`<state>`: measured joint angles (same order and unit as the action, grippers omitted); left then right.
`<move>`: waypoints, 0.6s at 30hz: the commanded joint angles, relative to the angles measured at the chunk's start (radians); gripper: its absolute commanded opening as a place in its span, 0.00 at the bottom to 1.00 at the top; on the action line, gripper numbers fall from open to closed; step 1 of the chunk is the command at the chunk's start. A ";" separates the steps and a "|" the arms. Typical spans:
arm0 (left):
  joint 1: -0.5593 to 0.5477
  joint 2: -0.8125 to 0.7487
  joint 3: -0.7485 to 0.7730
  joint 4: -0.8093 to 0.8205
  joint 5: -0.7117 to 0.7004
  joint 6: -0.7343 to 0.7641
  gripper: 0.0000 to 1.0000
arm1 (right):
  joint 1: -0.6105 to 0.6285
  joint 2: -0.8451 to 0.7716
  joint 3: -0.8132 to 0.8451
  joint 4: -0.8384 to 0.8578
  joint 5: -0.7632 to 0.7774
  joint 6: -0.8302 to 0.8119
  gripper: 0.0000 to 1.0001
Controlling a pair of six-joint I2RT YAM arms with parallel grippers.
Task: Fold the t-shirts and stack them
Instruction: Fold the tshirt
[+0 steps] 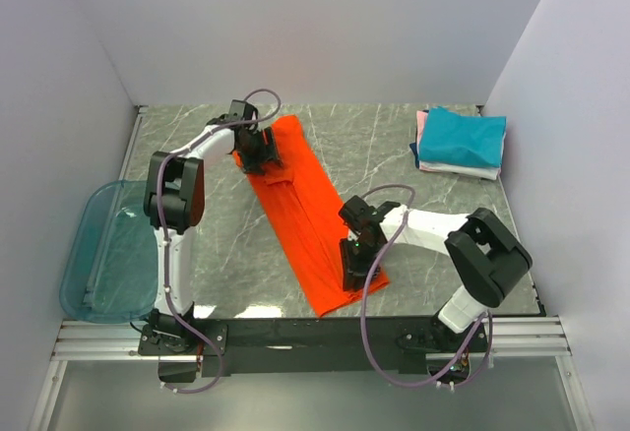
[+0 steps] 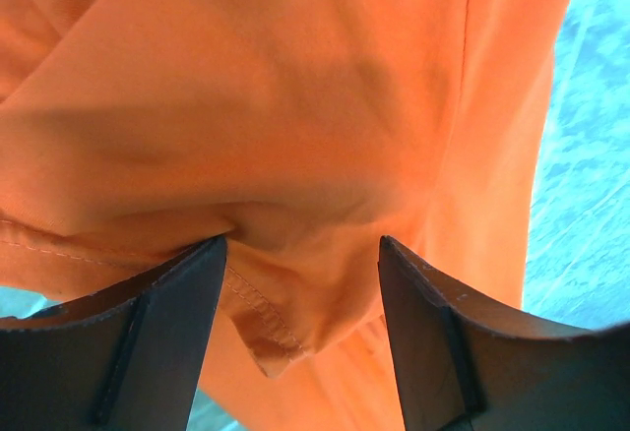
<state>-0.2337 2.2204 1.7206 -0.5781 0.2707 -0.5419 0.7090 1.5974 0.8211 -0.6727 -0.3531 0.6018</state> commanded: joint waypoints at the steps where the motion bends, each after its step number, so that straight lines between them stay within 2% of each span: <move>1: -0.015 0.128 0.025 0.023 -0.047 0.085 0.71 | 0.050 0.061 0.018 0.076 -0.026 0.085 0.39; 11: -0.046 0.284 0.236 0.055 0.031 0.091 0.71 | 0.138 0.187 0.167 0.075 -0.029 0.156 0.39; 18: -0.067 0.328 0.309 0.077 0.070 0.108 0.72 | 0.150 0.223 0.223 0.068 -0.055 0.142 0.39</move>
<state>-0.2859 2.4466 2.0411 -0.4709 0.3775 -0.4862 0.8440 1.7893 1.0164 -0.6029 -0.4343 0.7509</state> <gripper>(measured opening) 0.710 0.387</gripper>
